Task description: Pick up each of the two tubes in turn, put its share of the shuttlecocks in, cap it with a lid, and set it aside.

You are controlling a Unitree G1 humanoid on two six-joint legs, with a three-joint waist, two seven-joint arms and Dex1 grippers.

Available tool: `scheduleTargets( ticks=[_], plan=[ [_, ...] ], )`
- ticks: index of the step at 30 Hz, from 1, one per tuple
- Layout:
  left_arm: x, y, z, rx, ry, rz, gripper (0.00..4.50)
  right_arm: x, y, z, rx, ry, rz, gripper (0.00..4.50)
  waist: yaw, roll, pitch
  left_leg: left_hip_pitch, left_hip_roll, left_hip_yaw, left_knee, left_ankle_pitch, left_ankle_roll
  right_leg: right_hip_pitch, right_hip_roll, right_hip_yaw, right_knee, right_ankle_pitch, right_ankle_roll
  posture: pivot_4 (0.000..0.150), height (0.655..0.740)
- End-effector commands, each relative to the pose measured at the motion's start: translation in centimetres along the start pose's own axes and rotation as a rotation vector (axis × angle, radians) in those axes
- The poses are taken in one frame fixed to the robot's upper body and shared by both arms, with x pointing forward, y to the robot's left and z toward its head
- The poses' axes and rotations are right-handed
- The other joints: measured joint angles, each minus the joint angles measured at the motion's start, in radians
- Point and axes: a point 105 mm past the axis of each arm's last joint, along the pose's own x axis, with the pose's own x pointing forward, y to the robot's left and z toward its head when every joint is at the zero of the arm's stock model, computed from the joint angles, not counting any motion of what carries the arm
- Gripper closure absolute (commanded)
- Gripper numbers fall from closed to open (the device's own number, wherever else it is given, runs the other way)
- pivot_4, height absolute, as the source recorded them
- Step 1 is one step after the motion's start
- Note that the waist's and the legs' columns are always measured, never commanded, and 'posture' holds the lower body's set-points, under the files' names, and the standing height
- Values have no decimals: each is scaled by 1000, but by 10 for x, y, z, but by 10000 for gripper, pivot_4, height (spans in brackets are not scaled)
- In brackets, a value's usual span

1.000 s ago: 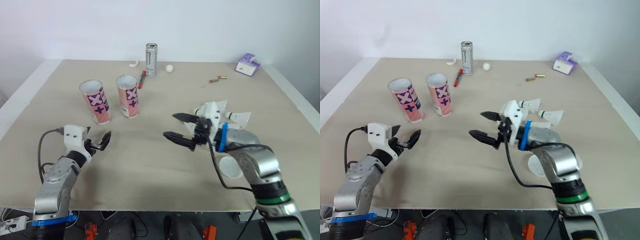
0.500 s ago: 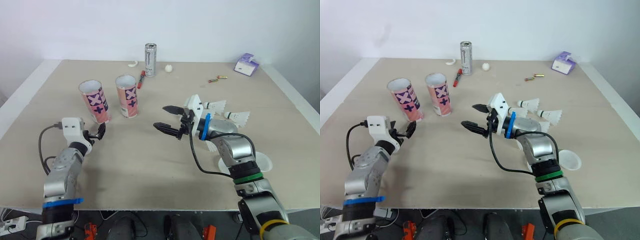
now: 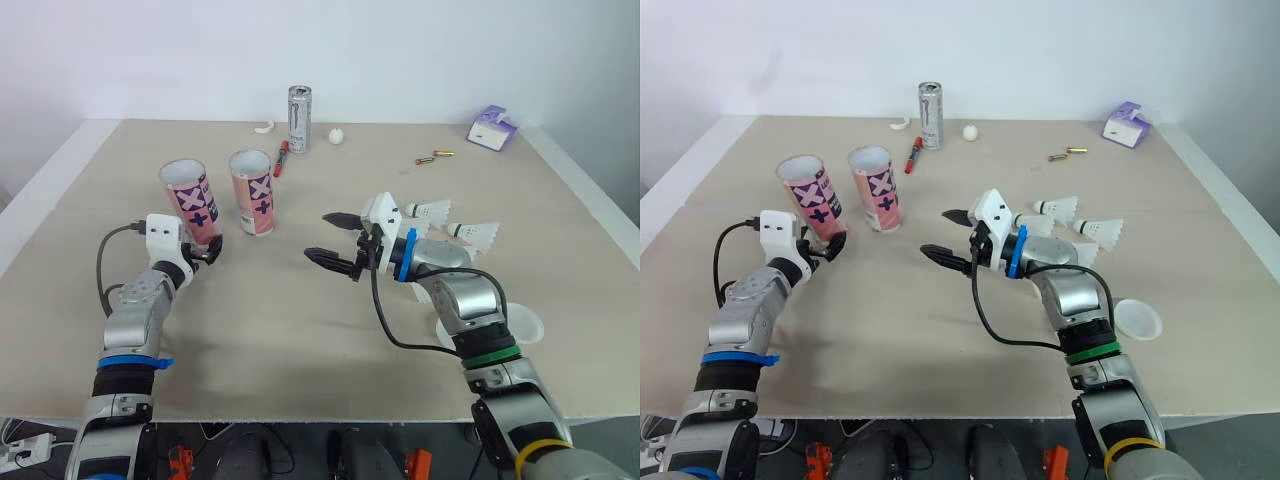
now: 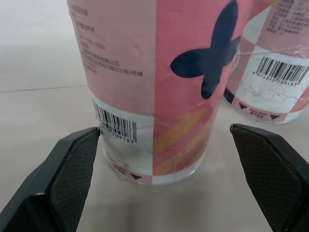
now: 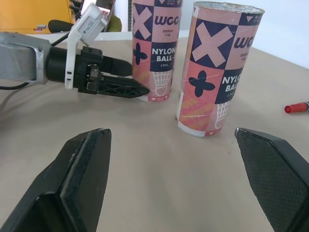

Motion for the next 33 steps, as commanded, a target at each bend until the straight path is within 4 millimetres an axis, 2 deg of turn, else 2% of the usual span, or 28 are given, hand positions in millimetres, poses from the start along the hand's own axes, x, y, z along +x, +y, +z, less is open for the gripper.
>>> scheduleTargets(
  ticks=[1,5,19,28,29,33],
  plan=[
    [5,8,14,34,-41,22,0,-4,-1,16,-44,-42,-8,997,0,0,0,0,0,0,0,0,0,0,0,0,0,0,0,1500,7400],
    [12,12,16,-5,-51,39,0,-5,-1,16,-45,-39,-8,997,0,0,0,0,0,0,0,0,0,0,0,0,0,0,0,1500,7400],
    [38,3,18,-4,-50,-3,0,-8,-2,18,-53,-33,-14,997,0,0,0,-1,-1,1,0,0,0,0,-1,-2,0,0,0,1500,7400],
    [42,17,16,-9,-44,36,0,-11,-3,19,-58,-28,-20,997,-1,0,0,-2,-1,1,0,0,0,0,-1,-3,0,-1,0,1500,7400],
    [43,17,17,-2,-48,35,3904,-11,-3,19,-58,-27,-20,0,-2,0,0,-2,-1,1,0,0,0,0,-1,-3,0,-1,0,1500,7400],
    [45,15,21,28,-70,27,14092,-11,-3,19,-57,-24,-19,0,-1,0,0,-2,-1,1,0,0,0,0,-1,-3,0,-2,1,1500,7400]
  ],
)
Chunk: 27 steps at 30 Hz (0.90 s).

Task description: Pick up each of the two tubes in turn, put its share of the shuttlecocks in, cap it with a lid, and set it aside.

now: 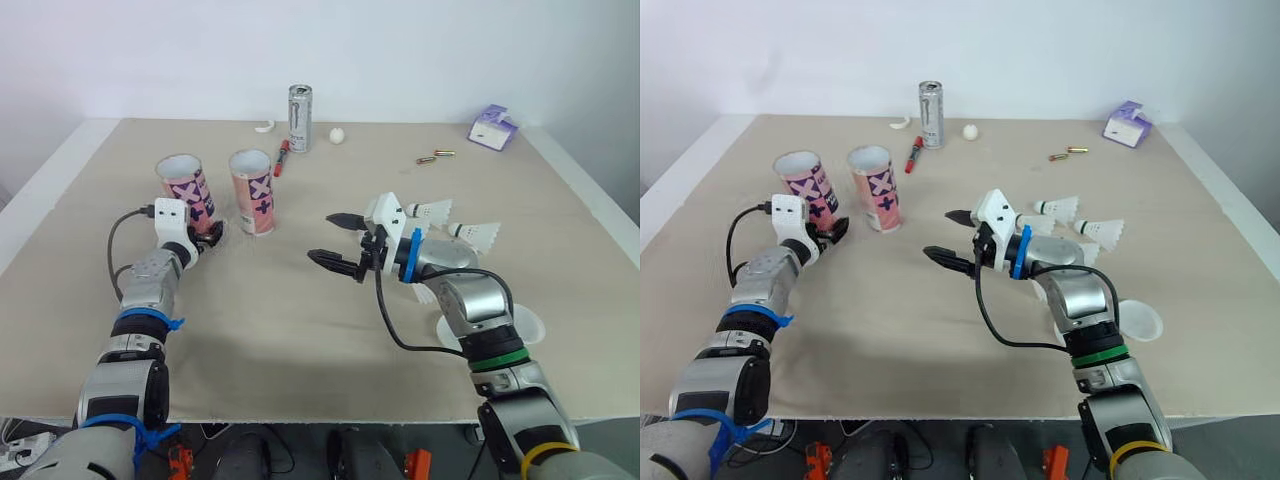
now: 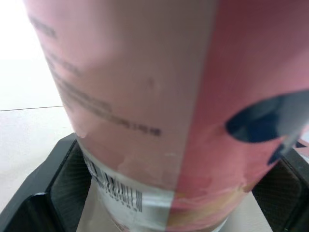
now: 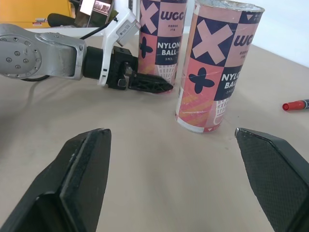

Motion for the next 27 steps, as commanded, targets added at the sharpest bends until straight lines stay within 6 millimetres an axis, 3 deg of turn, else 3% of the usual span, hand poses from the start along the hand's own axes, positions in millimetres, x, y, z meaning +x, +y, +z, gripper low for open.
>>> scheduleTargets(
  ticks=[1,9,16,20,27],
  plan=[
    [3,1,20,30,-70,-4,14891,-6,-3,17,-45,-47,-16,0,0,0,0,0,0,0,0,0,0,0,0,0,0,0,0,1500,7400],
    [-3,11,18,60,-86,6,15005,-10,-3,18,-46,-46,-27,0,0,0,0,0,0,0,0,0,0,0,0,-1,0,-1,0,1500,7400],
    [-28,11,27,191,-147,-169,15005,-22,9,20,-45,-59,-35,0,-2,0,0,-1,0,0,-1,-1,-1,-1,0,-1,0,-2,-1,1500,7400],
    [-55,-4,21,302,-126,-368,15005,-31,19,22,-34,-68,-55,0,-3,0,0,0,3,-1,-1,-3,-4,-1,0,-1,0,-3,-2,1500,7400],
    [-100,-49,7,526,31,-803,15005,-49,36,24,-9,-58,-101,0,3,0,0,0,4,-1,-1,-3,-5,-1,-1,-2,0,-5,-2,1500,7400]
  ],
)
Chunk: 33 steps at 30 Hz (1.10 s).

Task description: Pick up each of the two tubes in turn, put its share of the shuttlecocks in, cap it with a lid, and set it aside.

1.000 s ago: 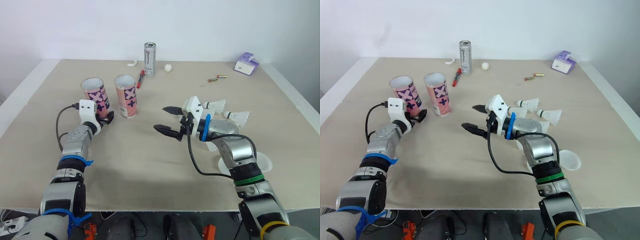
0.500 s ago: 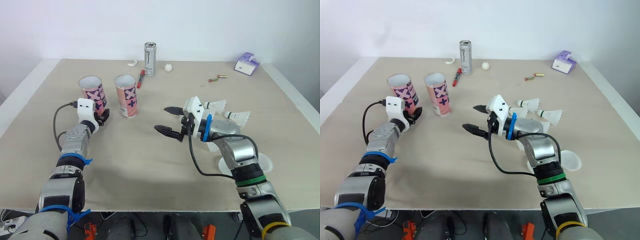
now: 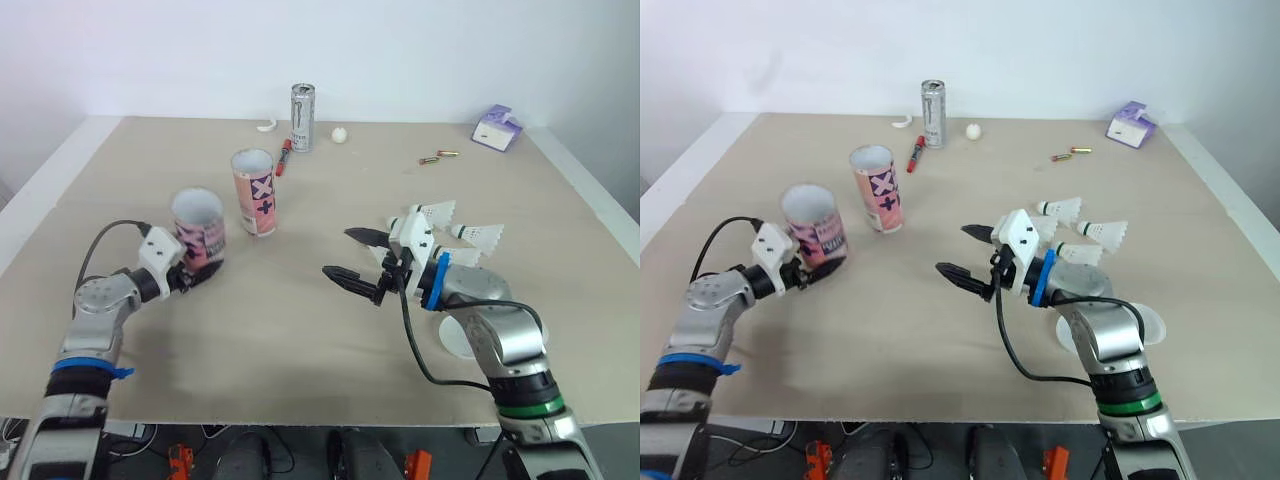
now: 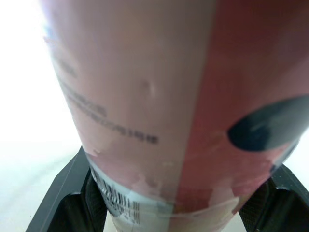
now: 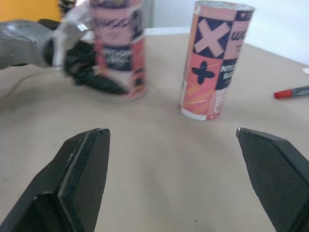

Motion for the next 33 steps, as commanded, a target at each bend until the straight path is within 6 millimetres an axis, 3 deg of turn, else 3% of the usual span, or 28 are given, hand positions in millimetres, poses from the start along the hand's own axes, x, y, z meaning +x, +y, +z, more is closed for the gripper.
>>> scheduleTargets(
  ticks=[1,6,12,20,26,29,33],
  plan=[
    [3,-21,20,95,14,-181,15005,-12,3,16,-29,-33,-38,0,1,0,0,0,0,0,0,0,0,0,0,0,0,-2,4,1500,7400],
    [24,-63,38,190,90,-473,15005,-32,16,15,-3,-9,-84,0,6,0,0,0,-1,-1,0,0,0,0,0,0,0,-4,5,1500,7400],
    [37,-79,47,225,142,-607,15005,-41,24,12,16,11,-101,0,-4,0,0,1,-4,-3,0,-1,2,0,1,4,0,-5,8,1500,7400],
    [57,-74,55,268,188,-614,15005,-48,48,12,-42,25,54,0,3,0,0,0,-5,-9,0,-1,3,2,5,4,0,-7,7,1500,7400],
    [66,-80,64,265,177,-626,15005,-53,51,10,-67,46,77,0,3,0,0,0,-7,-10,1,-1,3,3,5,7,0,-8,9,1500,7400],
    [68,-82,66,281,181,-621,15005,-58,43,9,-27,40,-6,0,4,0,0,0,-8,-11,1,-1,3,3,5,8,0,-8,9,1500,7400],
    [69,-82,68,296,201,-606,15005,-87,26,-2,152,92,-241,0,6,0,0,-1,-9,-13,1,-1,3,4,5,9,0,-9,11,1500,7400]
  ],
)
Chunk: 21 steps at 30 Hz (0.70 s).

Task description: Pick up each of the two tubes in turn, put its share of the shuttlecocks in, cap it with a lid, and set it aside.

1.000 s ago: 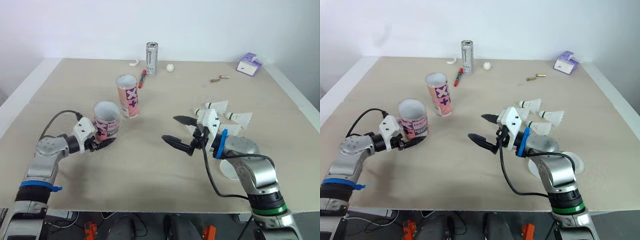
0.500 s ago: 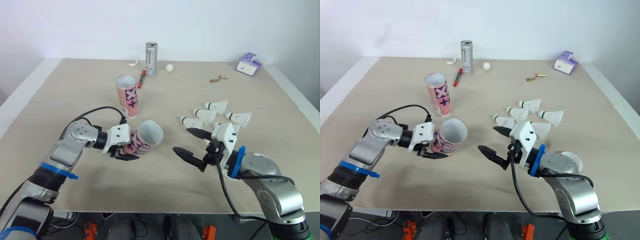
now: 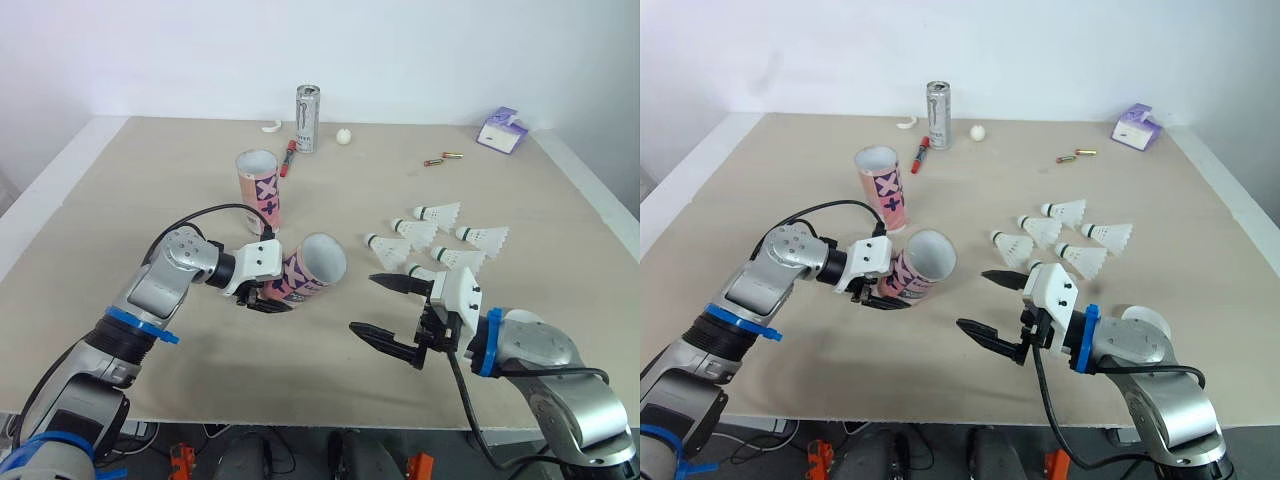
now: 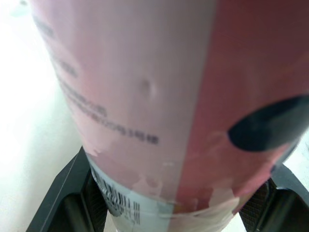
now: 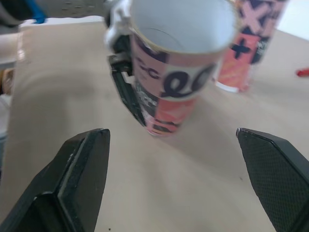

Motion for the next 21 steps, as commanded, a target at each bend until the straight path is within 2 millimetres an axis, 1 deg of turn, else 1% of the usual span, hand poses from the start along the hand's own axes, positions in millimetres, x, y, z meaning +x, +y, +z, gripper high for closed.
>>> scheduleTargets(
  ticks=[1,5,8,10,12,15,21],
  plan=[
    [1,0,6,34,27,7,15005,-20,-12,6,70,11,-156,0,0,0,0,0,0,0,0,0,0,0,-1,1,0,0,0,1500,7400],
    [1,-1,9,30,39,6,15005,-44,-23,-3,188,61,-320,0,-1,0,0,0,0,0,0,0,0,0,0,3,0,0,1,1500,7400],
    [0,-2,12,31,46,-2,15005,-52,-30,-5,207,102,-388,0,-2,0,0,1,0,0,0,0,1,0,0,4,0,0,2,1500,7400],
    [0,-3,15,21,49,-15,15005,-51,-33,-10,213,137,-415,0,-3,0,0,1,0,0,0,1,1,0,0,5,1,0,1,1500,7400],
    [-1,-5,17,9,57,-28,15005,-47,-37,-14,259,138,-458,0,-4,0,0,1,0,0,0,1,2,0,1,6,1,0,1,1500,7400],
    [-1,-6,18,-4,65,-40,15005,-39,-39,-20,294,156,-485,0,-5,0,0,0,0,0,0,1,2,0,8,15,1,0,1,1500,7400],
    [-1,-6,18,-20,74,-36,15005,-34,-42,-25,347,162,-527,0,-5,0,0,0,0,0,-1,-1,4,0,11,19,1,-1,1,1500,7400]
  ],
)
